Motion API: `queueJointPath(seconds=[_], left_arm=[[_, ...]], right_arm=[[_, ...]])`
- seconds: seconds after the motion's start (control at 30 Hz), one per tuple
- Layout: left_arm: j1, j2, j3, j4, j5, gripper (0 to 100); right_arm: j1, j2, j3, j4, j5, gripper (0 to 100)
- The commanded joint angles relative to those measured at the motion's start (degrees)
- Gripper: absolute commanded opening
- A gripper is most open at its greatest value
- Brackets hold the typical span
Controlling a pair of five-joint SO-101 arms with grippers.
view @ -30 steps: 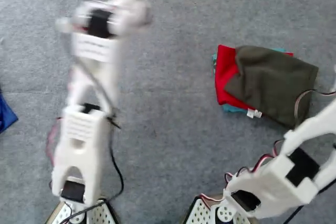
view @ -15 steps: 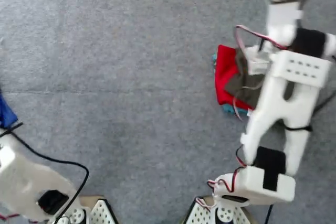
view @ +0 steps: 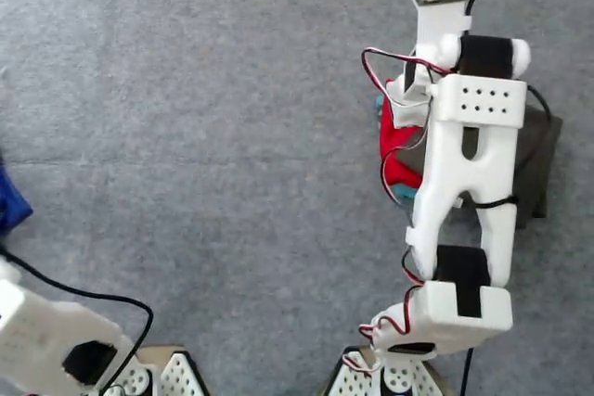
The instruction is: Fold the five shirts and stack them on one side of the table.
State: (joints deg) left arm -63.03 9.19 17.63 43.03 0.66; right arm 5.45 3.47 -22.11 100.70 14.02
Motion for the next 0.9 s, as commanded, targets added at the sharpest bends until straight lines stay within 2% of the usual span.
queueJointPath(seconds=[0.0,0.1,0.13,0.33,0.47,0.57,0.67,0.8,0.87], left_arm=[[3.38,-4.57,4.09,-6.07,1.32,15],[4.97,-8.62,4.44,-2.20,1.32,1],[5.85,-10.11,4.53,-0.53,1.32,4],[12.44,-23.30,4.53,9.58,1.32,3],[19.74,-34.90,5.41,16.70,1.58,3],[29.58,-45.98,7.08,23.38,1.67,3],[43.65,-57.76,8.75,27.87,1.49,3],[63.25,-71.82,9.19,26.11,1.67,3],[72.31,-74.37,9.19,23.82,1.41,3]], right_arm=[[-0.88,-0.57,-0.13,0.44,-0.53,1.6],[-0.88,-0.57,-0.13,0.44,-0.53,1.6],[-0.88,-0.57,-0.13,0.44,-0.53,1.6],[-0.88,-0.57,-0.22,0.35,-0.53,1.6],[-0.88,-0.57,-0.22,0.35,-0.53,1.6],[-0.79,-0.57,-0.22,0.35,-0.53,1.6],[-0.70,-0.57,-0.22,0.35,-0.53,1.6],[-0.62,-0.57,-0.31,0.35,-0.53,1.6],[-0.62,-0.57,-0.31,0.35,-0.53,1.6]])
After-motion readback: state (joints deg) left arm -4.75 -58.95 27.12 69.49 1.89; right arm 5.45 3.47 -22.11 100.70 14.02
